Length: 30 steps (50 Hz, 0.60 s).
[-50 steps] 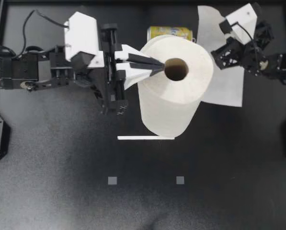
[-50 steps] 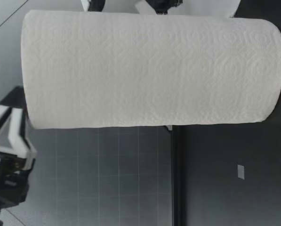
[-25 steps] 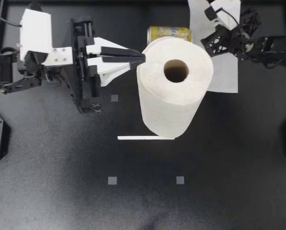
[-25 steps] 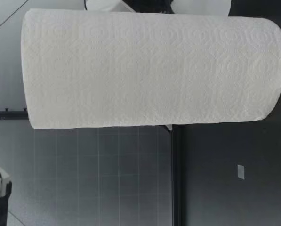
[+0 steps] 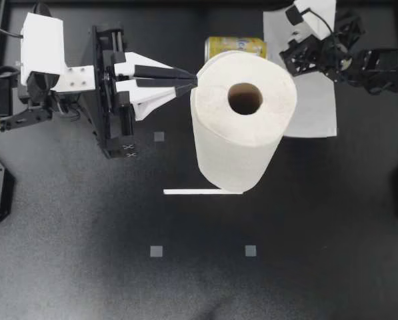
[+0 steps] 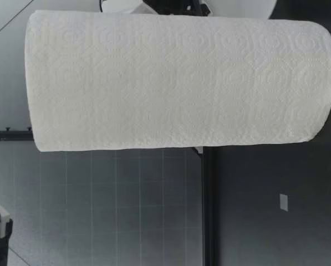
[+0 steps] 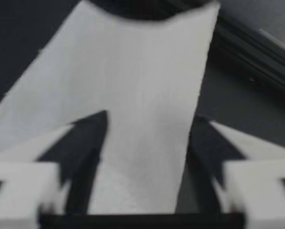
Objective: Pick up a piece of paper towel and place it on the spilled liquid.
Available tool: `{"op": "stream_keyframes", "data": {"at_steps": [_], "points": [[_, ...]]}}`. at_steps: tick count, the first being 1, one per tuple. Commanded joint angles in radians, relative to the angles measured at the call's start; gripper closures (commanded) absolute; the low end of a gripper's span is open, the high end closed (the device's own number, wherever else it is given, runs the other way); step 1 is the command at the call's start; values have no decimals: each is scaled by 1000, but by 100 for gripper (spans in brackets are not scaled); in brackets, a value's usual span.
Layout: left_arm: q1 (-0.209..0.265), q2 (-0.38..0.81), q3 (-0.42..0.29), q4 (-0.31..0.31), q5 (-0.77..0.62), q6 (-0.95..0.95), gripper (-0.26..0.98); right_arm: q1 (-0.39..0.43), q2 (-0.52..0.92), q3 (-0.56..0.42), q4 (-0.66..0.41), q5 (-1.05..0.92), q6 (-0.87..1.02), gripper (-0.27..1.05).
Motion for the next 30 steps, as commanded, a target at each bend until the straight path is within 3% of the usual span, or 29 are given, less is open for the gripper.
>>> {"op": "stream_keyframes", "data": {"at_steps": [1, 19, 24, 30], "points": [[-2, -18, -12, 2, -9, -2, 63, -8, -48, 0, 15, 18, -2, 15], [-2, -18, -12, 2, -9, 0, 63, 32, -238, 75, 44, 31, -32, 15], [-6, -18, -12, 2, -9, 0, 63, 98, -291, 75, 104, 25, -86, 15], [-25, -25, -9, 2, -9, 0, 63, 258, -403, 81, 221, 17, -170, 15]]}}
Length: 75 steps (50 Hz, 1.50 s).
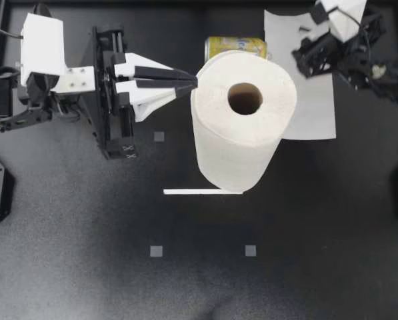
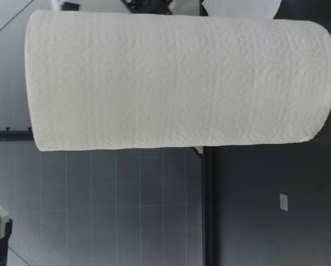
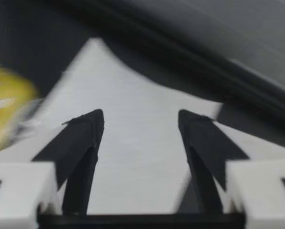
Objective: Pick up a piece of paper towel and place it on the spilled liquid.
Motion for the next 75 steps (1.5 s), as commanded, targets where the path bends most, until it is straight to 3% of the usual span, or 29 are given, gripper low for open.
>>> {"op": "stream_keyframes", "data": {"at_steps": [1, 11, 19, 27, 41, 53, 75], "points": [[-14, -25, -6, 3, -9, 2, 63, 100, -97, -6, 66, -2, -40, 15], [-17, -49, 15, 2, -9, -5, 63, 276, -373, 44, 225, 5, -147, 18], [-17, -63, 31, 2, -6, -8, 63, 333, -571, 118, 255, -28, -163, 24], [-17, -63, 34, 0, -3, -9, 63, 371, -721, 138, 256, -192, -160, 28], [-31, -64, 28, -3, -2, -14, 63, 371, -752, 130, 235, -506, -172, 45], [-57, -67, -2, -5, 31, -15, 63, 371, -753, 86, 218, -618, -193, 62], [-63, -106, -5, -5, 75, -17, 63, 371, -681, -23, 173, -680, -210, 66]]}}
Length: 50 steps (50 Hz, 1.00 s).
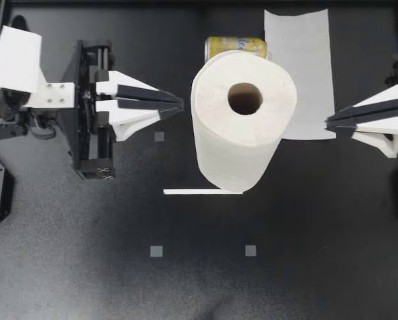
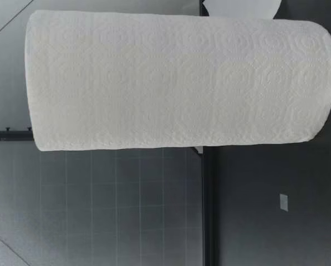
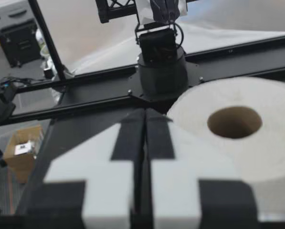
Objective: Pick up a piece of paper towel and place it on the spilled liquid.
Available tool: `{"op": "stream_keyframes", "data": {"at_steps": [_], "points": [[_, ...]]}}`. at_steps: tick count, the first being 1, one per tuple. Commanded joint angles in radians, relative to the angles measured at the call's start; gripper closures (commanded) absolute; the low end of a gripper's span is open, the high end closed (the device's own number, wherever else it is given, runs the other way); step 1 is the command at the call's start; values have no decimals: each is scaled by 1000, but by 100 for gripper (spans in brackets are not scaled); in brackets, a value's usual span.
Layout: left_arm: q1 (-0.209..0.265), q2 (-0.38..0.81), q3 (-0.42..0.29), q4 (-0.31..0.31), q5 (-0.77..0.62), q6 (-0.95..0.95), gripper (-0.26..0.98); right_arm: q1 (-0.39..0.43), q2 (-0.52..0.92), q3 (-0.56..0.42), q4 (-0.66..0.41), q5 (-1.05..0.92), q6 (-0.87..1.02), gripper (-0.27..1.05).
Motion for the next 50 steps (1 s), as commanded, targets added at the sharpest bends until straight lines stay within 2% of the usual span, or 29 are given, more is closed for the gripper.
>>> {"op": "stream_keyframes", "data": {"at_steps": [1, 22, 50], "points": [[-3, -20, -20, -2, -3, -2, 63, 5, 29, -48, -9, -5, -2, 66], [-3, -43, -5, -3, 9, -2, 63, 5, 106, -89, -15, -5, -2, 66], [-3, -64, 29, -2, -34, 0, 63, 5, 97, -77, -15, -3, 0, 66]]}}
